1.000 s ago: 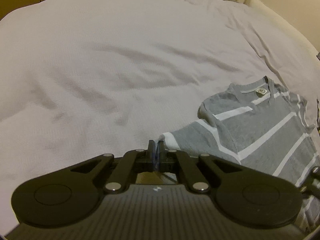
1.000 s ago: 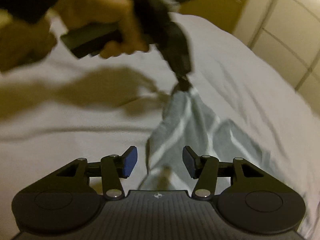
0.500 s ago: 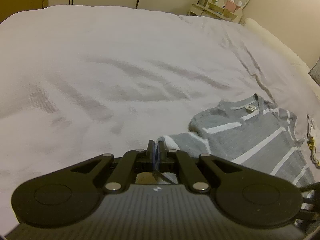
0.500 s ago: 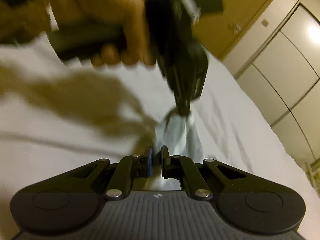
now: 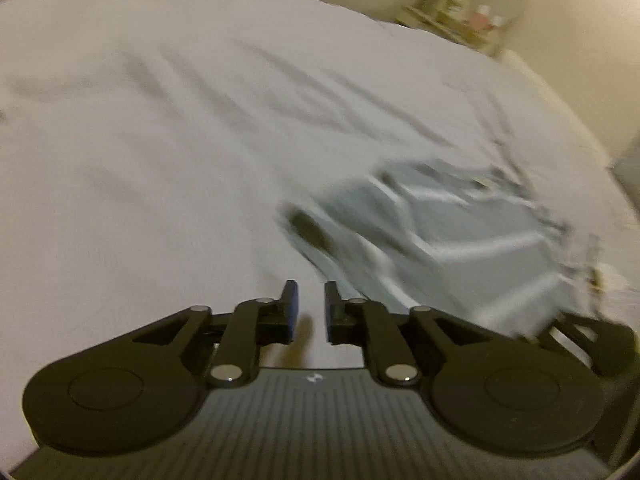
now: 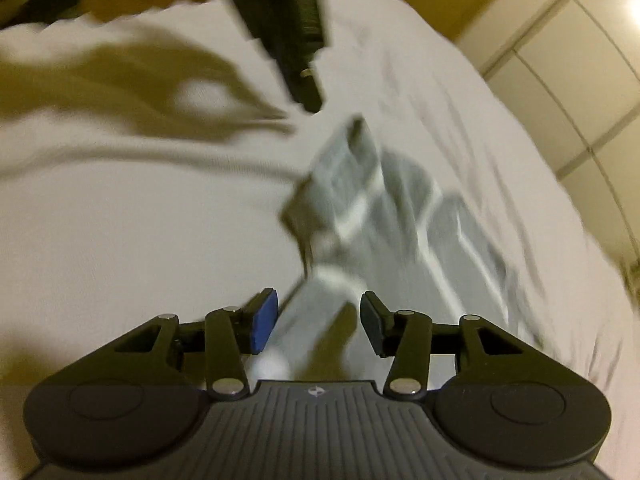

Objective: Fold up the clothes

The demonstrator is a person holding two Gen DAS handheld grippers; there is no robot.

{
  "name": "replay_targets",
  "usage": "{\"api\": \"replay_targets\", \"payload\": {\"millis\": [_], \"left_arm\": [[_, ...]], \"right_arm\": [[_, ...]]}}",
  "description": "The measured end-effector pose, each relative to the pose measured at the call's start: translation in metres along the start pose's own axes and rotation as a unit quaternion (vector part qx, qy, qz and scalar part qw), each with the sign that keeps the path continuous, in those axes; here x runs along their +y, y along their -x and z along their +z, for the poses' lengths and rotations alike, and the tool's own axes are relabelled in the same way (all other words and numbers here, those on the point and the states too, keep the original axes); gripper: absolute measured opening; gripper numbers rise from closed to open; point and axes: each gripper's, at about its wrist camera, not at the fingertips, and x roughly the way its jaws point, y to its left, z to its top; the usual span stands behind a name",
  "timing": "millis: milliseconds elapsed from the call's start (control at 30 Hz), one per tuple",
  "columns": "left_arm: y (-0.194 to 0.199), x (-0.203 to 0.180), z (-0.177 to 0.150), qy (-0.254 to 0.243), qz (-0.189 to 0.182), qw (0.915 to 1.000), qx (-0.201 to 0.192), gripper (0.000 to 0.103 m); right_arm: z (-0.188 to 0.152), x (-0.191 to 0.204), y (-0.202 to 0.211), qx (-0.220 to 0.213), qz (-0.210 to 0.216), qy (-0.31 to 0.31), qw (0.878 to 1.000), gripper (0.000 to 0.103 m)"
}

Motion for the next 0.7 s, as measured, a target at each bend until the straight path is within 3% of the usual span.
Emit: {"api": "replay_targets", "payload": {"millis": [133, 267, 300, 367, 400, 533, 700], "left_arm": [[-0.022, -0.027, -0.023, -0.032, -0.041, 0.9984, 0.024, 0.037], [-0.040, -0.033, -0.023, -0.038, -0.055, 0.9975, 0.024, 0.039], [-0.043, -0.034, -0.021, -0.037, -0.060, 0.9971, 0.029, 0.035], [-0.047, -0.035, -0.015, -0.034, -0.068, 0.9960, 0.046, 0.010], [-0.044, -0.035, -0.013, -0.030, -0.069, 0.9955, 0.058, 0.004], [-0.015, -0.021, 0.002, 0.048, -0.064, 0.9941, 0.074, 0.001], [0.003, -0.002, 0.011, 0.102, -0.021, 0.9918, 0.075, 0.000]], "right_arm": [[-0.018, -0.007, 0.007, 0.039, -0.006, -0.037, 0.999, 0.053], [-0.028, -0.008, 0.019, 0.038, 0.001, -0.066, 0.997, 0.054], [-0.029, -0.005, 0.023, 0.038, 0.001, -0.069, 0.997, 0.054], [-0.033, -0.003, 0.031, 0.039, 0.002, -0.076, 0.996, 0.054], [-0.037, -0.004, 0.037, 0.041, 0.002, -0.079, 0.996, 0.054], [-0.056, -0.016, 0.059, 0.051, -0.010, -0.102, 0.993, 0.056], [-0.089, -0.034, 0.082, 0.092, -0.032, -0.140, 0.985, 0.057]]}}
